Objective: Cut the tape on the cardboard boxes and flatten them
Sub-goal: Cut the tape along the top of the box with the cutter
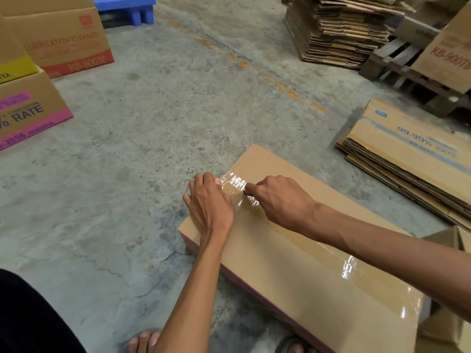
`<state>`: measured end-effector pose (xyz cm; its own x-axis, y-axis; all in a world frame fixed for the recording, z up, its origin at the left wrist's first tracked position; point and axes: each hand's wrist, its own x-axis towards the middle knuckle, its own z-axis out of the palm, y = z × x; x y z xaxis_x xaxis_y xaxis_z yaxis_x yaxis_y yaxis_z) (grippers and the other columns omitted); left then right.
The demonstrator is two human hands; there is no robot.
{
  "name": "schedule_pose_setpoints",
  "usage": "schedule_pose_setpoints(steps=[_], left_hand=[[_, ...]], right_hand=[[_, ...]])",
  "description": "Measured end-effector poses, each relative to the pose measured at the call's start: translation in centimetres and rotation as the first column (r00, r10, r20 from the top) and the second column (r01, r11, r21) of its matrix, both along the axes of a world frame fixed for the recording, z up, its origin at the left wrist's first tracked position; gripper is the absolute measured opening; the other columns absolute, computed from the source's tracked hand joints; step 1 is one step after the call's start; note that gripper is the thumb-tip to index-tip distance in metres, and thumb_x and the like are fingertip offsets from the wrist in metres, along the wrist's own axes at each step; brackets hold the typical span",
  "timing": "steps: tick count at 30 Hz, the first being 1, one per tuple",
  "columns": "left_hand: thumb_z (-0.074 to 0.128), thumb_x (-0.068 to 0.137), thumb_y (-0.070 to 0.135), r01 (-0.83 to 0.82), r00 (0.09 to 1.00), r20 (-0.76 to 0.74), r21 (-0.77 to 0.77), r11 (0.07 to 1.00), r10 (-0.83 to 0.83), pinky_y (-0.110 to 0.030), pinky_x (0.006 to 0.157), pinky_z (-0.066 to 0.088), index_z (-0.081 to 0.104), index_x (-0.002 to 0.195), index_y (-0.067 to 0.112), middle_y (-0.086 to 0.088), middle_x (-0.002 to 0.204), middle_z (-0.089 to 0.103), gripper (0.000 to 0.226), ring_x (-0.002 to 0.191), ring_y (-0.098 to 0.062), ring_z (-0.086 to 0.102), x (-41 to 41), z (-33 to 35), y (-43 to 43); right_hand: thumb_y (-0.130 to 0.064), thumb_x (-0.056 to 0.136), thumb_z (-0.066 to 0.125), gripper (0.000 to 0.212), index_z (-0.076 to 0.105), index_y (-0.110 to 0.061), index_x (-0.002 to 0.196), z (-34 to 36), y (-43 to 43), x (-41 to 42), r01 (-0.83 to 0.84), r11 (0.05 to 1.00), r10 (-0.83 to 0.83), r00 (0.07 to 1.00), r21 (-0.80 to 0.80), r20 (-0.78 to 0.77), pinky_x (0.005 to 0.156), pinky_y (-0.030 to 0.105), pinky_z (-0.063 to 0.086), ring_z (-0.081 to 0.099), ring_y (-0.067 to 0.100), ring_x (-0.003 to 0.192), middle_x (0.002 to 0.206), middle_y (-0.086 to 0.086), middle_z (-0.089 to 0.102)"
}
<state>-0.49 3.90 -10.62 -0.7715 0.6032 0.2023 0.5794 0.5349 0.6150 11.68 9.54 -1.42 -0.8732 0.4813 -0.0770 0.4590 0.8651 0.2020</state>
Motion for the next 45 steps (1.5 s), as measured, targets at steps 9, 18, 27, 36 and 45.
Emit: schedule_pose_setpoints(steps=[9,18,27,36,45], left_hand=[[0.046,0.099,0.017,-0.010,1.000,0.001,0.002,1.000,0.010,-0.032,0.081,0.025,0.062,0.105,0.013,-0.003,0.110,0.061,0.017,0.104,-0.022,0.051,-0.1,0.0,0.1],[0.045,0.100,0.016,-0.024,1.000,-0.003,0.003,1.000,0.024,-0.032,0.080,0.021,0.061,0.104,0.012,-0.005,0.109,0.060,0.018,0.103,-0.024,0.050,0.2,0.0,0.2],[0.044,0.100,0.017,-0.018,1.000,-0.009,0.001,1.000,0.018,-0.032,0.082,0.021,0.061,0.105,0.011,-0.006,0.112,0.059,0.019,0.104,-0.024,0.050,0.0,-0.1,0.3],[0.043,0.099,0.017,-0.003,1.000,-0.012,0.009,1.000,0.003,-0.038,0.086,0.028,0.060,0.104,0.011,-0.007,0.112,0.059,0.018,0.103,-0.026,0.053,0.1,-0.5,0.7],[0.044,0.099,0.018,-0.003,0.998,-0.056,-0.029,1.000,0.001,-0.042,0.099,0.030,0.062,0.113,0.003,-0.018,0.122,0.057,0.027,0.114,-0.036,0.052,-3.9,0.5,5.9]], right_hand=[[-0.009,0.095,0.033,0.030,0.056,-0.014,0.114,-0.2,-0.1,3.0,0.034,0.998,-0.033,0.999,-0.045,0.021,0.055,0.036,0.033,0.055,0.038,0.072,0.087,0.010,0.064],[-0.010,0.095,0.027,0.037,0.054,-0.014,0.120,-0.5,-0.9,5.0,0.030,0.999,-0.029,0.999,-0.019,0.028,0.059,0.035,0.035,0.058,0.038,0.078,0.092,0.009,0.065],[-0.012,0.097,0.031,0.036,0.056,-0.021,0.121,0.8,-0.8,6.2,0.105,0.993,-0.099,0.991,-0.060,0.089,0.057,0.034,0.028,0.042,0.033,0.068,0.092,0.010,0.064],[-0.015,0.099,0.029,0.034,0.056,-0.019,0.119,0.1,-1.9,11.1,0.118,0.990,-0.101,0.978,-0.084,0.181,0.059,0.039,0.039,0.057,0.031,0.073,0.088,0.004,0.062],[-0.019,0.100,0.035,0.031,0.050,-0.025,0.126,-0.6,-1.3,12.5,0.251,0.966,-0.243,0.964,-0.069,0.108,0.056,0.033,0.027,0.055,0.031,0.070,0.094,0.001,0.061]])
